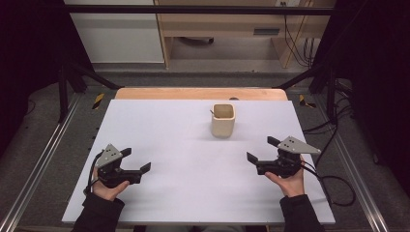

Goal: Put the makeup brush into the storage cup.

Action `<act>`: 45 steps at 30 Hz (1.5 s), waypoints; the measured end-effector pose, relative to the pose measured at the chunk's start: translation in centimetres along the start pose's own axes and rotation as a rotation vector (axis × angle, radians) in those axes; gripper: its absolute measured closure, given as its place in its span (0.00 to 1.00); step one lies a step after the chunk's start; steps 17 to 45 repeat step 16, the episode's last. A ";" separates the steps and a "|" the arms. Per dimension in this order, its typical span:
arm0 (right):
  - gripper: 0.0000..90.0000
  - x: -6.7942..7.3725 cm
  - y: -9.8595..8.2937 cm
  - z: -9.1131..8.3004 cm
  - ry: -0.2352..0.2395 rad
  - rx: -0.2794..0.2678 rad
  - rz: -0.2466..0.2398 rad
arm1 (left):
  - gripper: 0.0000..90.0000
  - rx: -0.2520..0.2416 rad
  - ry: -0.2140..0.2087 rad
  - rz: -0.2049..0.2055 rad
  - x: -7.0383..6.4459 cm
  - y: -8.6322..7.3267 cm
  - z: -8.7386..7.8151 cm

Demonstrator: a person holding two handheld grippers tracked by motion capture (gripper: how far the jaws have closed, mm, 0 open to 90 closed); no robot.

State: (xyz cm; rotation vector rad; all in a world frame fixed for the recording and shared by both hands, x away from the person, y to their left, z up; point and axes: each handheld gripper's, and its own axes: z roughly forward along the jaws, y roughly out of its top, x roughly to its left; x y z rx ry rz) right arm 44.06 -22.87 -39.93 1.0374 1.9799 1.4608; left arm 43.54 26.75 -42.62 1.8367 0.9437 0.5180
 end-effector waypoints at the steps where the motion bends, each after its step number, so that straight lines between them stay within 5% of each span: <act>1: 0.05 -0.1 -0.2 -0.1 0.000 0.002 0.002 | 0.06 -0.001 0.001 -0.001 0.0 0.0 0.0; 16: 0.05 -0.9 -2.3 -1.8 -0.013 0.004 0.038 | 0.06 0.005 0.001 0.001 0.0 -0.1 0.1; 45: 0.05 -0.9 -2.3 -1.8 -0.013 0.004 0.038 | 0.06 0.005 0.001 0.001 0.0 -0.1 0.1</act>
